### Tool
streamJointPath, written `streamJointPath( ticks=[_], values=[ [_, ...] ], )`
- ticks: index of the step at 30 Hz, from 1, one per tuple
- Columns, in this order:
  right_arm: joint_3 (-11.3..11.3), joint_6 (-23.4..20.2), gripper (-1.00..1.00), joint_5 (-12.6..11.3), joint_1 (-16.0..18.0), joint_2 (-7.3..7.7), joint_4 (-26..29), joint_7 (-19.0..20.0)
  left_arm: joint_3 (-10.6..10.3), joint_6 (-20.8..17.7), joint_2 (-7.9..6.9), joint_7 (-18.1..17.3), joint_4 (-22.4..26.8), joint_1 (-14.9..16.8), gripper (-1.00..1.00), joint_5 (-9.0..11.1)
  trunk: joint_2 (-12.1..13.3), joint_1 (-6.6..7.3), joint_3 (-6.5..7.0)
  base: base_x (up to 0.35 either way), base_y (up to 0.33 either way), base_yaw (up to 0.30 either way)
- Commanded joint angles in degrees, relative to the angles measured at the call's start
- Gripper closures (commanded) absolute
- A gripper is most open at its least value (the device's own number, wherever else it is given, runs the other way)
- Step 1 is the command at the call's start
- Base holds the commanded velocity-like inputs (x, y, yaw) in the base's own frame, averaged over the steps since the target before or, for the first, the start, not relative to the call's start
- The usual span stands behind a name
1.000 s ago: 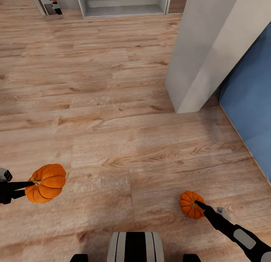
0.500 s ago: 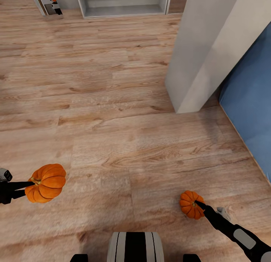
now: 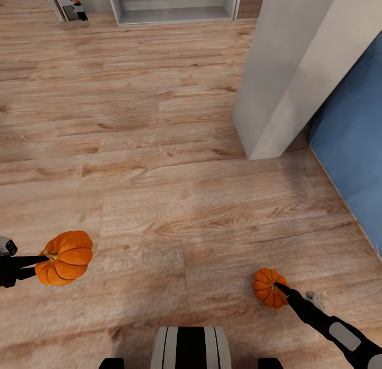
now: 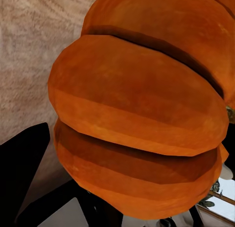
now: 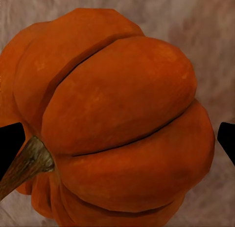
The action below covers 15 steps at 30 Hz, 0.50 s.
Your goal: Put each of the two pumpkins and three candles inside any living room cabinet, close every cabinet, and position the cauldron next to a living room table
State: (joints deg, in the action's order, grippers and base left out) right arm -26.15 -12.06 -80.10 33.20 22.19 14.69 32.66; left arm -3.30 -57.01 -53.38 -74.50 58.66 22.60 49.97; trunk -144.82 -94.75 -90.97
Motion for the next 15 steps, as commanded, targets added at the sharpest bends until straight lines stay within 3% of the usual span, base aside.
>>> streamJointPath(
  ticks=[1,15],
  values=[
    [-0.3,-0.3,1.0,-0.6,0.0,0.04,0.0,0.1,-0.2,-0.3,-0.06,0.1,0.0,0.1,1.0,0.2,0.0,0.01,-0.03,0.0,0.0,0.0],
    [-0.3,-0.3,1.0,-0.6,0.0,0.04,0.0,0.1,-0.2,-0.3,-0.06,0.1,0.0,0.1,1.0,0.2,0.0,0.01,-0.03,0.0,0.0,0.0]
  ],
)
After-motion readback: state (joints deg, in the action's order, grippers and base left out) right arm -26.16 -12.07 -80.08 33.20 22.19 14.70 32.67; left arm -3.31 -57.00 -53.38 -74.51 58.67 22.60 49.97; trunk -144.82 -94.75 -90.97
